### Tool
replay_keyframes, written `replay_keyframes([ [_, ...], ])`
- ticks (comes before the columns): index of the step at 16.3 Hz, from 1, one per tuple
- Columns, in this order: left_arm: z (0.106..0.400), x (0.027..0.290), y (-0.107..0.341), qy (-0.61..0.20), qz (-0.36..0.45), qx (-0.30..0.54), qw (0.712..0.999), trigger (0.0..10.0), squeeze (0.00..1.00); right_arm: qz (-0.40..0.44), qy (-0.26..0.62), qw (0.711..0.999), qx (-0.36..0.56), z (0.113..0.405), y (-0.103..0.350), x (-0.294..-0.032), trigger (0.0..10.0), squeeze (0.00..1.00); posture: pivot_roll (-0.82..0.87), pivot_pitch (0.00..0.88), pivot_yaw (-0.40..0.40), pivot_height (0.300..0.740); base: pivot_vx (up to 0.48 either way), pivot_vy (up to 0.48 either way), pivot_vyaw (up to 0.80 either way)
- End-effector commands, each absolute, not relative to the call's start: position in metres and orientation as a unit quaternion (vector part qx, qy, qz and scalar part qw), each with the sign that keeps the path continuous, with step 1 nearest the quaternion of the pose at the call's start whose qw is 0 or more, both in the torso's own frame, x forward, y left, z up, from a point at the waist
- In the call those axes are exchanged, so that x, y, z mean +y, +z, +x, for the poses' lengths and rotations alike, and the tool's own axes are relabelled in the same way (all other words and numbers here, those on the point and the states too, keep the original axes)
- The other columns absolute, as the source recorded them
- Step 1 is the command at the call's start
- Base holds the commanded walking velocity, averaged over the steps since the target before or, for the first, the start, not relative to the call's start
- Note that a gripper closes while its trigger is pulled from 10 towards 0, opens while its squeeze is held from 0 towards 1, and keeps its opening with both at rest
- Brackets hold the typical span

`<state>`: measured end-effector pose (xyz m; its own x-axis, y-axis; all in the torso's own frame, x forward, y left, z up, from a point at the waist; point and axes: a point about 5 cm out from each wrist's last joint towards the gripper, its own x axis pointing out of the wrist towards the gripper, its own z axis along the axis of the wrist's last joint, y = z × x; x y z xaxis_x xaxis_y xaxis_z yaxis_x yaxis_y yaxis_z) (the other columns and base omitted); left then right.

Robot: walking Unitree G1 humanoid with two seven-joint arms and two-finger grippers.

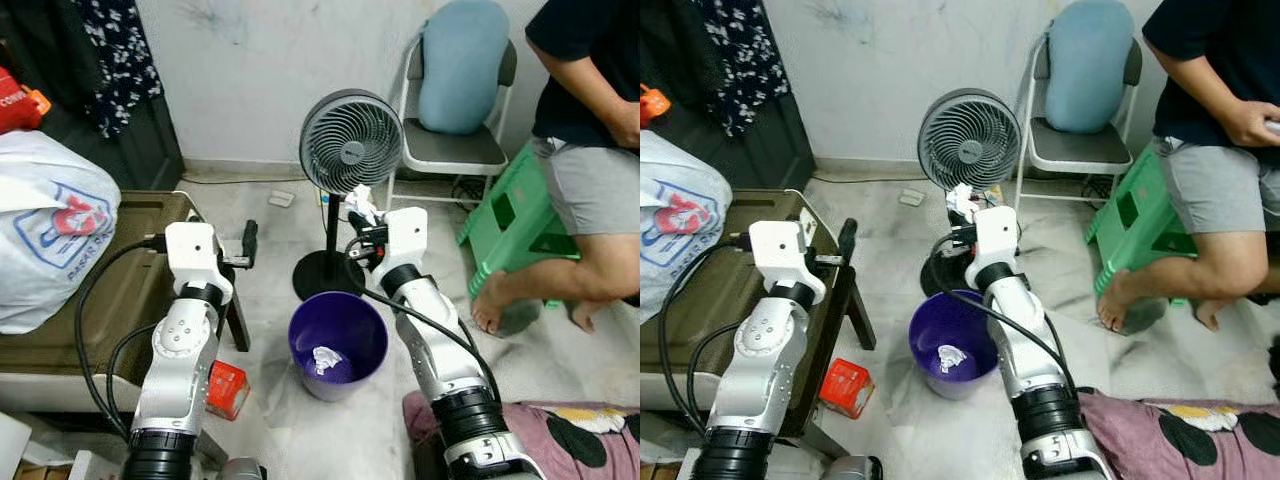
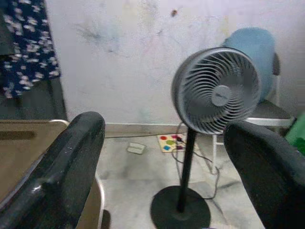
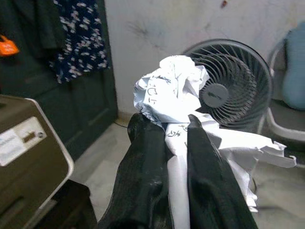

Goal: Clean up the room

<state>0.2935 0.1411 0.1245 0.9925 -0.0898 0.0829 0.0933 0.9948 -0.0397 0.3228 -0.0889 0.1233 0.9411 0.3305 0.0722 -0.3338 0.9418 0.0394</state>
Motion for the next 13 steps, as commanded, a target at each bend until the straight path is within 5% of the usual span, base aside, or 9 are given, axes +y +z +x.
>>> replay_keyframes([
  [1, 0.293, 0.141, 0.126, -0.048, -0.024, -0.043, 0.998, 10.0, 0.00, 0.038, 0.166, 0.985, -0.038, 0.325, 0.127, -0.089, 10.0, 0.00, 0.08, 0.000, -0.024, 0.740, 0.000, 0.000, 0.00],
  [5, 0.290, 0.142, 0.126, -0.058, -0.033, -0.046, 0.997, 10.0, 0.00, 0.044, 0.156, 0.986, -0.032, 0.325, 0.126, -0.093, 10.0, 0.00, 0.08, 0.000, -0.022, 0.740, 0.000, 0.000, 0.00],
  [13, 0.244, 0.169, 0.111, -0.064, 0.012, -0.015, 0.998, 10.0, 0.00, 0.024, 0.062, 0.998, -0.020, 0.284, 0.121, -0.145, 10.0, 0.00, 0.06, 0.000, -0.027, 0.740, 0.000, 0.000, 0.00],
])
